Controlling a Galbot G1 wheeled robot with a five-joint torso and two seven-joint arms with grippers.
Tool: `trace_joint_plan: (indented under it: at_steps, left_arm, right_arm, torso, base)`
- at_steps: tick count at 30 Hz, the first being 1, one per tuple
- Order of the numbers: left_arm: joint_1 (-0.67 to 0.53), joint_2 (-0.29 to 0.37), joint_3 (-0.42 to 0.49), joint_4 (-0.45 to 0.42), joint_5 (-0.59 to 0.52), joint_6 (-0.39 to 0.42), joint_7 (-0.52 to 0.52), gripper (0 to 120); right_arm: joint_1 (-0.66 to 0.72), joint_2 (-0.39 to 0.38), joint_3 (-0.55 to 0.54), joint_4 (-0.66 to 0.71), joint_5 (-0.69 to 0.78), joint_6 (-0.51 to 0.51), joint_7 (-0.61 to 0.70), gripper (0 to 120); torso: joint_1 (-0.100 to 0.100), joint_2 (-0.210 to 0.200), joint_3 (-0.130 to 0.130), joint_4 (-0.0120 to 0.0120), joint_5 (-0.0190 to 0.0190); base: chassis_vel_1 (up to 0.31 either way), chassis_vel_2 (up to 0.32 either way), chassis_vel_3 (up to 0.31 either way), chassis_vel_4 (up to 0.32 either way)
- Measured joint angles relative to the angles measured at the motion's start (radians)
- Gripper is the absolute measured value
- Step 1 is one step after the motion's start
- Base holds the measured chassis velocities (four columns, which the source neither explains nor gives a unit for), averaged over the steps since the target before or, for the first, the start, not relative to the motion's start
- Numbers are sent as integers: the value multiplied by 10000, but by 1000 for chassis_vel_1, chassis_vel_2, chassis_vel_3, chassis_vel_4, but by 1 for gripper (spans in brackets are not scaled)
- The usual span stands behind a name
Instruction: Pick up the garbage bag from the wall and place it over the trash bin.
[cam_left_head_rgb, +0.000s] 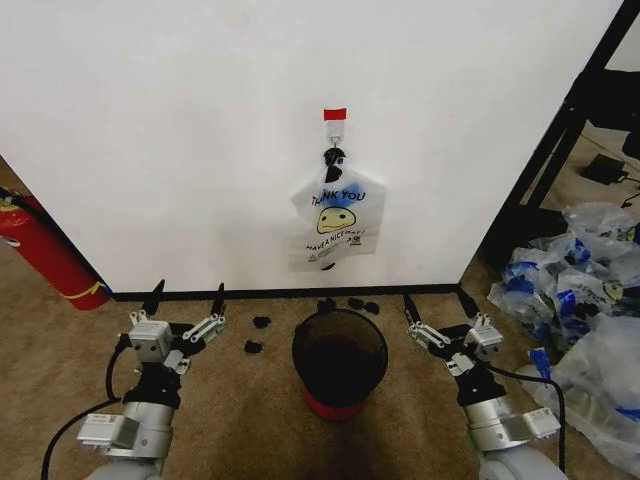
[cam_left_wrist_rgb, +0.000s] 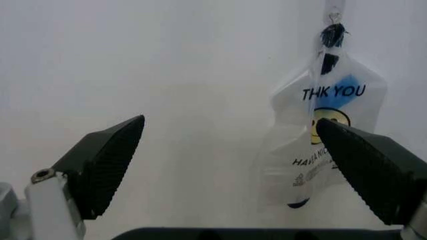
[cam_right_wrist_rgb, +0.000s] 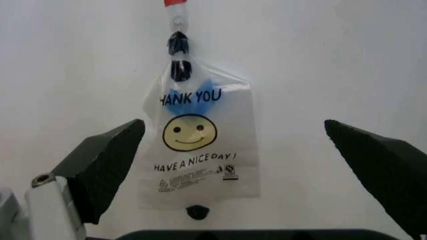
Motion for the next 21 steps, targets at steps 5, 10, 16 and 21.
trace_joint_plan:
  at_steps: [5, 10, 16, 21]
  left_arm:
    - [-91, -192, 243, -249, -121, 349, -312, 100]
    - [-63, -192, 230, -291, -125, 348, -326, 100]
    - [-60, -229, 213, -351, -113, 277, -340, 100]
    - [43, -239, 333, -680, -352, 427, -340, 100]
  right_arm:
    - [28, 39, -4, -91, 5, 21, -3, 100]
    - [52, 160, -67, -193, 52, 10, -6, 100]
    - [20, 453, -206, -252, 202, 115, 44, 100]
    - [24, 558, -225, -211, 306, 100, 6, 100]
  torso:
    - [0, 0, 0, 0, 0]
    - [0, 0, 0, 0, -1]
    - [0, 0, 0, -1, -1]
    - [0, 0, 0, -1, -1]
  base:
    - [0, 0, 0, 0]
    - [0, 0, 0, 0]
    - [0, 0, 0, 0]
    - [0, 0, 0, 0]
